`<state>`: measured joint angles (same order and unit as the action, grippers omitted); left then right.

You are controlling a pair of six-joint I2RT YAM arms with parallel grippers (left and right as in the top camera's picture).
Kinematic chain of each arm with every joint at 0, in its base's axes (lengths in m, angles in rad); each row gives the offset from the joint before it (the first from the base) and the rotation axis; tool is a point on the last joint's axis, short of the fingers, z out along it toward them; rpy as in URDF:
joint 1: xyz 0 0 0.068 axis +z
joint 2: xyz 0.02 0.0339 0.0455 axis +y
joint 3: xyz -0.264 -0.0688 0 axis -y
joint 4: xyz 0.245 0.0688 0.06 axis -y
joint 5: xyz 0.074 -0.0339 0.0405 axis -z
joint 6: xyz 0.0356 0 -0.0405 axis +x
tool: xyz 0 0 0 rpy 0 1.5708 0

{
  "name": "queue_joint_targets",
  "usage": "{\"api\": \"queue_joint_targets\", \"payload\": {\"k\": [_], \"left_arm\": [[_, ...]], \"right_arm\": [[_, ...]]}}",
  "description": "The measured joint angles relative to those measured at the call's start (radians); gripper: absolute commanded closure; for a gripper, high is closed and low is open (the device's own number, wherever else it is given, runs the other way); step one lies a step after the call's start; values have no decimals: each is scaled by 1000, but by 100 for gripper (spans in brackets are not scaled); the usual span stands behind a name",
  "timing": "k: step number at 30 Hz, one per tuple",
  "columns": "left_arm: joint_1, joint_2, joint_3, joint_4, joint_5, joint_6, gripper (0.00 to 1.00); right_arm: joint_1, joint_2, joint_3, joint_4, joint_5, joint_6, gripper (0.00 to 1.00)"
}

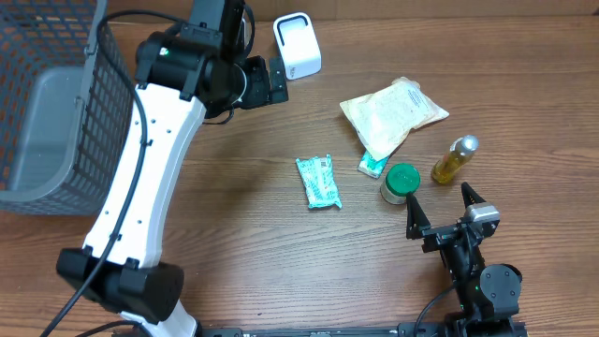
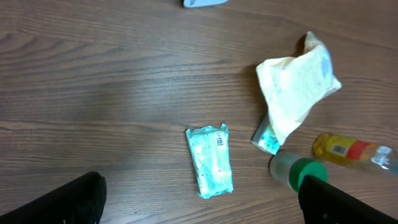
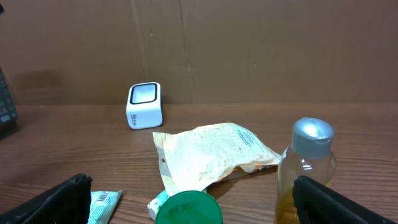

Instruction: Scan the item barcode

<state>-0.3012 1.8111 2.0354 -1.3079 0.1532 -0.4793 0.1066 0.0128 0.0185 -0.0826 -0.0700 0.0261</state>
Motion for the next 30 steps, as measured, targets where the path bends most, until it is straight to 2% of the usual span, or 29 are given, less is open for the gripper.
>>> {"api": "queue_joint_targets", "payload": {"k": [17,30], "left_arm": [[0,-18,0,-7,0,4,1],[0,-18,-16,-76,-118,12,0]], "right_arm": [[0,0,0,0,0,0,0],[0,0,0,0,0,0,0]]}}
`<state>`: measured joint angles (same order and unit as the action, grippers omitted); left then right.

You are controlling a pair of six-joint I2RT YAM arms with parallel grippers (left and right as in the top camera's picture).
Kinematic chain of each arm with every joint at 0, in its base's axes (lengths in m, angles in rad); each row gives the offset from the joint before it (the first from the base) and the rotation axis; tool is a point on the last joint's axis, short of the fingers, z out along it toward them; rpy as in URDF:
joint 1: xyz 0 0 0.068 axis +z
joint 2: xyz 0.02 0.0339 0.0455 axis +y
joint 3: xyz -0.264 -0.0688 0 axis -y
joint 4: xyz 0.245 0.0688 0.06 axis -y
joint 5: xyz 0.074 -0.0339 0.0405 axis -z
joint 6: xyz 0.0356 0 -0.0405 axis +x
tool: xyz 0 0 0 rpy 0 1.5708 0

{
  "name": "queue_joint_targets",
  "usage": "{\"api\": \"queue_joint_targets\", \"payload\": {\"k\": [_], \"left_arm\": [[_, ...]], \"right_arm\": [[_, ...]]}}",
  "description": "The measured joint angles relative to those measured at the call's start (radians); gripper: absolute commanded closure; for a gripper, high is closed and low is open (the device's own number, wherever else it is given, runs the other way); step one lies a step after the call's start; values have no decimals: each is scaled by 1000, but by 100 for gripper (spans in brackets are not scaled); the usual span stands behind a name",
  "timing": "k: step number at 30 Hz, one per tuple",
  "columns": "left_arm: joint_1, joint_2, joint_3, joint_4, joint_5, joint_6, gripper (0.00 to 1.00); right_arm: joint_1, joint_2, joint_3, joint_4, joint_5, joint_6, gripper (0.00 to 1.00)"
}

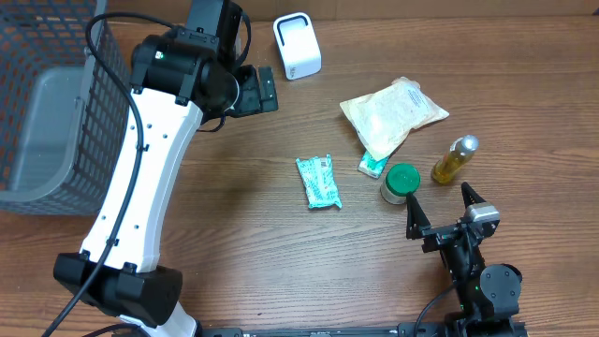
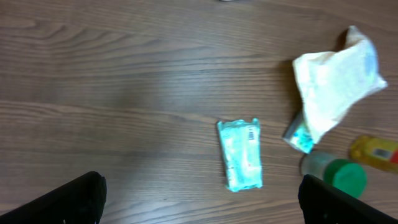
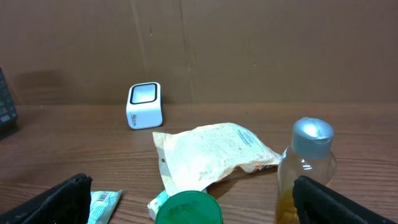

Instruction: Scan the item barcode

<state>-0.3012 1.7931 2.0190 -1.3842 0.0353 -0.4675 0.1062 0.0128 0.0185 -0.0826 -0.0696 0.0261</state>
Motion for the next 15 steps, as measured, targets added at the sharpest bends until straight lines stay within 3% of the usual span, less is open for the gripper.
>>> {"api": "queue_joint_targets", "payload": {"k": [15], "left_arm": [[0,-2,-119,62,-48,1,0]], "right_arm": [[0,0,0,0,0,0,0]]}}
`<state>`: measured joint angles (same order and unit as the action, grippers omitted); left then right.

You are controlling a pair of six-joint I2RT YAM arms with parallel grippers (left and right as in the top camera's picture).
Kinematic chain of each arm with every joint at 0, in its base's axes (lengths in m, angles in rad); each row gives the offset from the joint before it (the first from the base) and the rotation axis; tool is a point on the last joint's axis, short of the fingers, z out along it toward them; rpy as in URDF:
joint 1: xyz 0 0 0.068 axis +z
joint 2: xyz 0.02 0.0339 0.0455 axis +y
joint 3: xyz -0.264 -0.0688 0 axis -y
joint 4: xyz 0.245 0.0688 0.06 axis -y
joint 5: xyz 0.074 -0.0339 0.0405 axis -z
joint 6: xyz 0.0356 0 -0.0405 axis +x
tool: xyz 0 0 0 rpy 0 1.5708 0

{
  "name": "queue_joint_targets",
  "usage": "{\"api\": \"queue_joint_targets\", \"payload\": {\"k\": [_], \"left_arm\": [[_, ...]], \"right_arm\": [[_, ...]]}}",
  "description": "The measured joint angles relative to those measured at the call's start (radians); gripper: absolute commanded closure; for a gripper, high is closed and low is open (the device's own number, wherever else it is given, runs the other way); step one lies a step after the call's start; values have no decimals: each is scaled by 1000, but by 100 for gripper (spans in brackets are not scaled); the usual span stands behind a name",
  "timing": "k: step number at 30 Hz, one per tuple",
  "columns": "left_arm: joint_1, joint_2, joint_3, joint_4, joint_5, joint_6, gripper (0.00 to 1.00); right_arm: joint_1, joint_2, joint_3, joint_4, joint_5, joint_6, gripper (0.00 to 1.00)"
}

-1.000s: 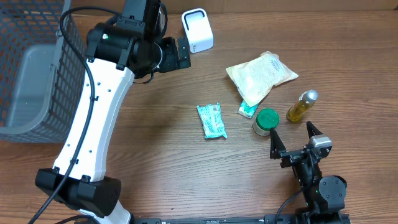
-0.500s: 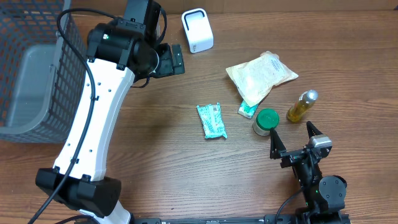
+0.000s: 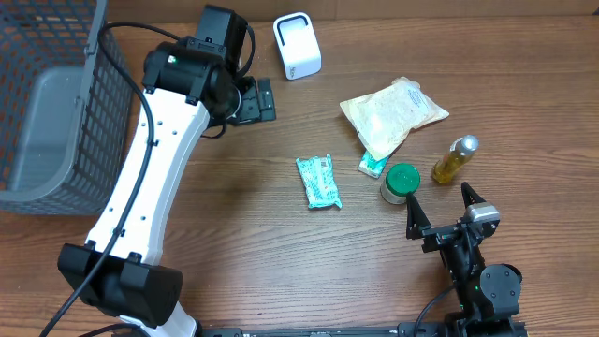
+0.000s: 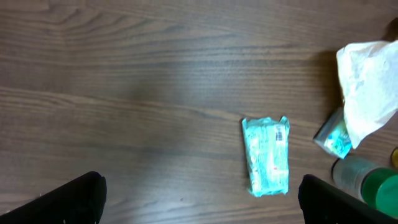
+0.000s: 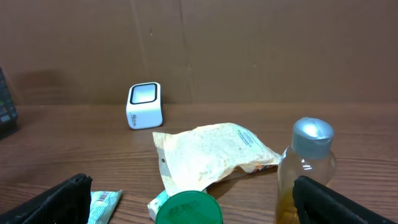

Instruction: Scan the item barcode

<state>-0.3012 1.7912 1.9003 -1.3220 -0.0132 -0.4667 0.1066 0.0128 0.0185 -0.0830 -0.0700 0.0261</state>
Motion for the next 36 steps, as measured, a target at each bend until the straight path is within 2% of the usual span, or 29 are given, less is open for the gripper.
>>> {"api": "queue_joint_targets", "payload": {"k": [12,19,32,36], "left_arm": [[0,-39,-106,76,-7,2,0],[0,-115,-237,200,-7,3,0],[0,-317,-815,739,-11,47,0],[0,-348,-948,846,-11,52,0]], "right_arm": [[0,0,0,0,0,0,0],[0,0,0,0,0,0,0],[0,0,0,0,0,0,0],[0,0,0,0,0,0,0]]}}
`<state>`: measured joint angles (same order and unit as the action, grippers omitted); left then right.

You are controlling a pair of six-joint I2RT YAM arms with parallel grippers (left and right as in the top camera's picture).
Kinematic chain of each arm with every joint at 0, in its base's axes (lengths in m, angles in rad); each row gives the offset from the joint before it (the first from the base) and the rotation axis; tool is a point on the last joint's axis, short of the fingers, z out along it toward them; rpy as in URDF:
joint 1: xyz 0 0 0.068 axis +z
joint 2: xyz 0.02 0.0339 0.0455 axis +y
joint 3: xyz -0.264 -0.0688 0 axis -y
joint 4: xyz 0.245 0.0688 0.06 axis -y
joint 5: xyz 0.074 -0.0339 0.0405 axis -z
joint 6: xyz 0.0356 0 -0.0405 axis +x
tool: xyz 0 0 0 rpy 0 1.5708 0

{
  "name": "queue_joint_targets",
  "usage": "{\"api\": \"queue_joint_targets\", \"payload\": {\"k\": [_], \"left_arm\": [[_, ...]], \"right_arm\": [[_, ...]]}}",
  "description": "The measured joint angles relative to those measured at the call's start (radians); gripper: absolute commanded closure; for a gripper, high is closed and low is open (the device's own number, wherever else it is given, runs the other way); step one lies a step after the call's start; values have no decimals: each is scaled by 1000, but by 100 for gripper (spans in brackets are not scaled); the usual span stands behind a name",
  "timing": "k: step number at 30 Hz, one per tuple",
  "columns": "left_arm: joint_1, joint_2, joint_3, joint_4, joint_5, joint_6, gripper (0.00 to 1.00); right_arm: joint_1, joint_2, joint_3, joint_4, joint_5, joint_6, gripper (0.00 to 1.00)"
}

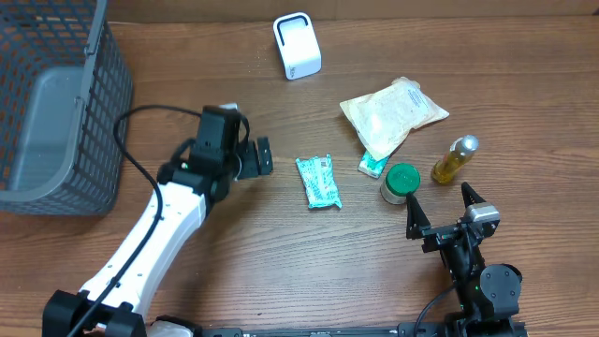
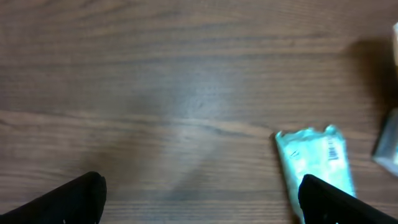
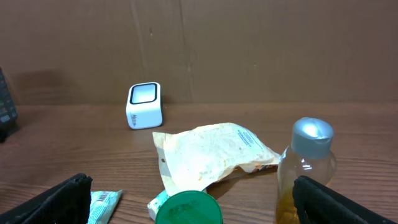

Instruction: Scan the item barcode

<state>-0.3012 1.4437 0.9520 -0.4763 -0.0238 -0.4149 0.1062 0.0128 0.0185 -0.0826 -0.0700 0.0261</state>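
Observation:
A teal snack packet (image 1: 318, 181) with a barcode on it lies flat mid-table; the left wrist view shows it at the lower right (image 2: 314, 163). My left gripper (image 1: 259, 157) hangs low just left of it, open, with only bare wood between its fingers (image 2: 69, 199). The white barcode scanner (image 1: 298, 45) stands at the back, also in the right wrist view (image 3: 144, 104). My right gripper (image 1: 441, 208) rests open near the front edge, holding nothing.
A beige pouch (image 1: 393, 112), a small teal box (image 1: 372, 166), a green-lidded jar (image 1: 401, 183) and an oil bottle (image 1: 454, 159) cluster right of the packet. A dark mesh basket (image 1: 98, 103) with a grey bin inside stands at the far left.
My left gripper has moved from the back near the scanner down and forward, to just left of the teal packet. It is still open. The right arm and all items are unmoved.
My left gripper was open and high at the back, beside the scanner, looking down on the items. At the two later moments it was slightly further left and nearer the table's middle. Now it sits low beside the teal packet. The right arm stayed still throughout.

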Motion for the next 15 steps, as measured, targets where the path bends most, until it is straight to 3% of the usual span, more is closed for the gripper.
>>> {"api": "queue_joint_targets", "payload": {"k": [15], "left_arm": [[68,-172,-128,-31,-24,2,0]], "right_arm": [[0,0,0,0,0,1,0]]}}
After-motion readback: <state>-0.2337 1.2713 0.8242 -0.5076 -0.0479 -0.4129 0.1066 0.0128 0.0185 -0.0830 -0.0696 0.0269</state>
